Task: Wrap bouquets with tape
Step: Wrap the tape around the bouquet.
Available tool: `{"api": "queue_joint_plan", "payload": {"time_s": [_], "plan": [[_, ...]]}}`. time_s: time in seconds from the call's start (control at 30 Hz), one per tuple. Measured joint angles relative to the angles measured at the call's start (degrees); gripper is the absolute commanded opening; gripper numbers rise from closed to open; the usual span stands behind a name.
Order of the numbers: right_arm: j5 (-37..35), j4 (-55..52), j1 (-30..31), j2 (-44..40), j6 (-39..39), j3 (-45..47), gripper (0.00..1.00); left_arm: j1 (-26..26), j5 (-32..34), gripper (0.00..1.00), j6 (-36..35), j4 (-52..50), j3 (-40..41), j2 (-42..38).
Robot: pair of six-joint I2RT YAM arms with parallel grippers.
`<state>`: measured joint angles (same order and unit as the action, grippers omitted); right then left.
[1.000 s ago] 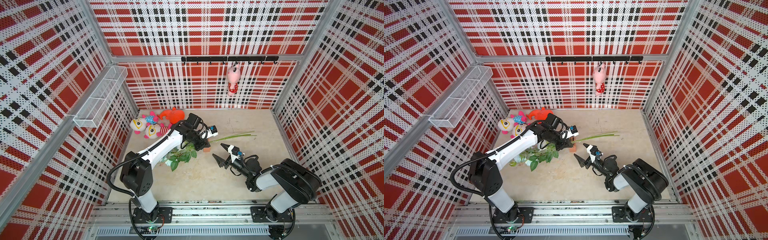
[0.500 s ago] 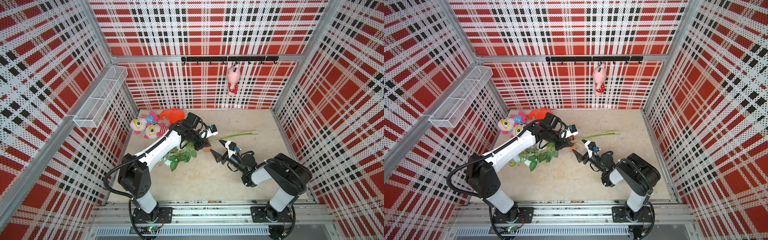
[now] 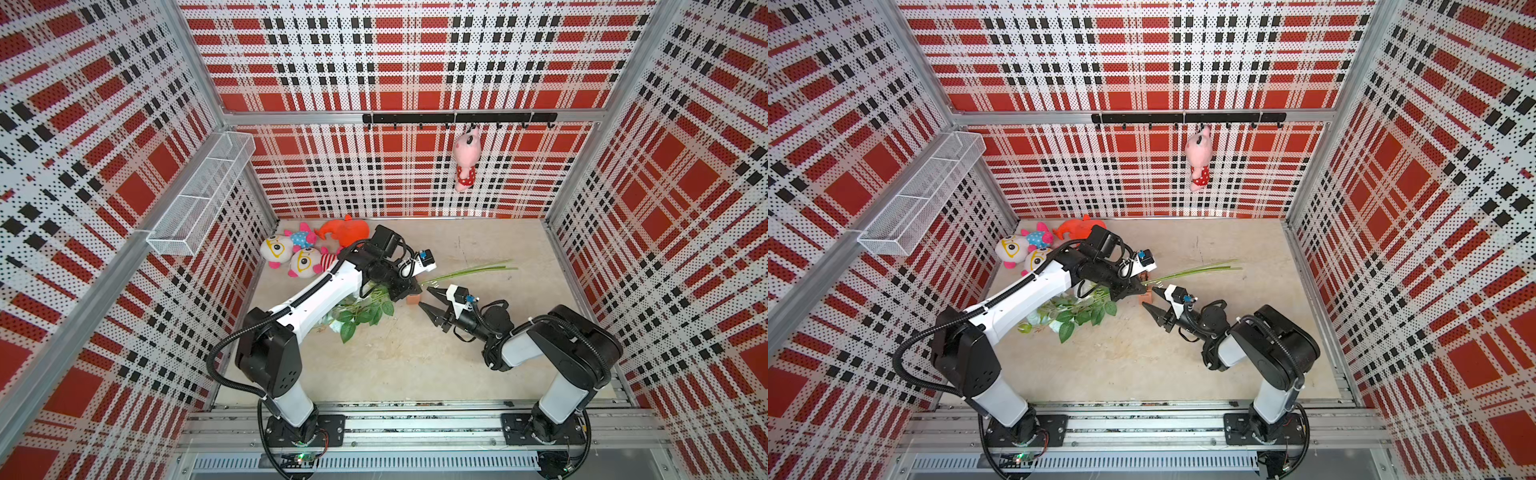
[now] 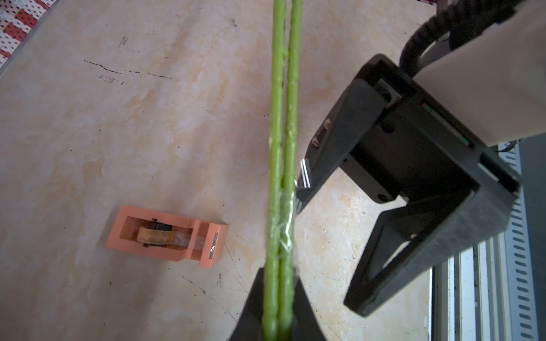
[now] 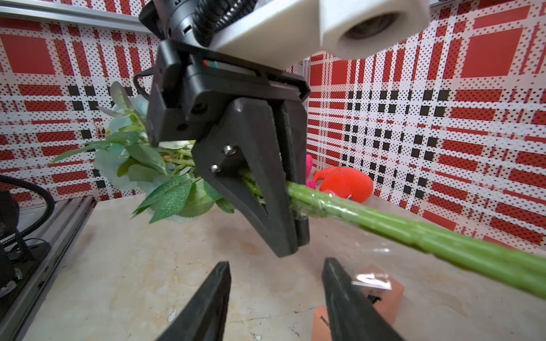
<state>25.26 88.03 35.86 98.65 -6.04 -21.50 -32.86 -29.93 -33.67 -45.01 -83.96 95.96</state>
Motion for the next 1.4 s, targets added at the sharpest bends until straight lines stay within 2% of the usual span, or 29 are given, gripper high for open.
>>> {"api": "queue_joint_plan", "payload": {"time_s": [0.23, 0.4, 0.5, 0.57, 0.67, 0.83, 0.97, 1.07, 1.2, 1.4], "plan": [[0.7, 0.02, 0.0, -2.75, 0.61, 0.61, 0.5, -0.79, 0.44, 0.0, -0.02, 0.0, 0.0, 0.0], [1.14, -0.11, 0.17, -7.43, 1.16, 6.36, 0.54, -0.92, 1.16, 0.0, 0.0, -0.31, -0.22, 0.15], [0.72, -3.5, 1.36, -13.46, 3.48, 10.84, 0.56, -0.92, 1.88, 0.0, 0.0, -0.52, -1.01, 0.5], [-1.51, -12.26, 3.67, -20.98, 7.19, 11.17, 0.6, -0.9, 2.05, 0.0, 0.0, -0.74, -1.09, 0.52], [-7.98, -32.0, 7.63, -32.41, 15.98, 6.27, 0.63, -0.83, 2.14, 0.0, -0.11, -1.7, -1.42, 0.94], [-18.23, -57.35, 9.2, -42.12, 31.06, -3.54, 0.71, -0.48, 1.99, 0.0, -0.9, -5.27, -3.74, 3.06], [-25.88, -71.56, 9.42, -41.42, 43.17, -9.81, 0.75, -0.28, 1.97, 0.0, -1.7, -8.07, -5.57, 5.25], [-29.27, -78.36, 9.42, -38.1, 51.36, -13.33, 0.76, -0.2, 1.99, 0.0, -2.16, -9.79, -5.57, 5.66], [-30.99, -81.24, 9.42, -33.42, 60.19, -15.37, 0.72, -0.07, 1.99, 0.0, -2.47, -11.17, -5.62, 5.68], [-33.05, -78.77, 9.49, -27.69, 69.44, -16.41, 0.65, -0.04, 1.95, 0.0, -2.75, -12.68, -6.67, 5.68]]}}
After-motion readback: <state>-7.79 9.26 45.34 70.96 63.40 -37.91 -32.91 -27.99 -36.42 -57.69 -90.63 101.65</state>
